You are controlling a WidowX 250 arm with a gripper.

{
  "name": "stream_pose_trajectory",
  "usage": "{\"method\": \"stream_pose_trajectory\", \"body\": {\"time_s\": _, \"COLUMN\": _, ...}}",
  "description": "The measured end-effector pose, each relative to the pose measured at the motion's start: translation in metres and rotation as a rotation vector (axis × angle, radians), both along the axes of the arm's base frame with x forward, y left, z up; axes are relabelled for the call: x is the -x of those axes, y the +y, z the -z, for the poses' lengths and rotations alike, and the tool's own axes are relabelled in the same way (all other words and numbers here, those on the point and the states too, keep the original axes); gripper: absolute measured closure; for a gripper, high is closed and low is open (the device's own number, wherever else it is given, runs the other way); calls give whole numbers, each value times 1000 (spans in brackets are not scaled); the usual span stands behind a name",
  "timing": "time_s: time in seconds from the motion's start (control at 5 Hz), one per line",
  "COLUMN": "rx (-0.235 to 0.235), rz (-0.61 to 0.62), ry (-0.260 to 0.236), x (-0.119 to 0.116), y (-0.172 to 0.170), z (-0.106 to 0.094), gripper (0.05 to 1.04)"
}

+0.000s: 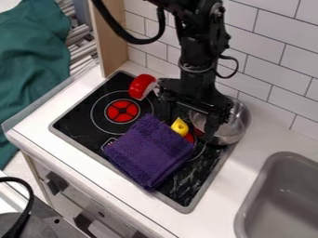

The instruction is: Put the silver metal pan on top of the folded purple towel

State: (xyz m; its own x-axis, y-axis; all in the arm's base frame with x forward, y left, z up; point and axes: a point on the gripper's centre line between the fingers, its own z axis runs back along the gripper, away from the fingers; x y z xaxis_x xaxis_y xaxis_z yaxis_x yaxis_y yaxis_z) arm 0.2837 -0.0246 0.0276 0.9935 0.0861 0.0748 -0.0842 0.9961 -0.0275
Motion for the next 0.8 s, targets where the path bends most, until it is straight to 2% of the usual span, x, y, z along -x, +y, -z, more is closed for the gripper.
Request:
{"method": "stream_pose_trajectory", "body": {"time_s": 0.2, "rx": 1, "rz": 1, "ry": 29, "x": 4, "y": -1, "z": 8, "gripper": 79}}
{"method": "stream_pose_trajectory", "body": {"time_s": 0.4, "rx": 10, "rz": 30, "ry": 8, "x": -7, "y": -8, "z": 10, "gripper": 79}}
{"method": "stream_pose_trajectory", "body": {"time_s": 0.6, "rx": 21, "rz": 139, "ry": -34, "x": -27, "y": -39, "z": 12, "gripper": 79}}
{"method": "stream_pose_trajectory", "body": {"time_s": 0.8, "rx": 15, "rz": 233, "ry": -51, "x": -47, "y": -64, "z": 13, "gripper": 79}}
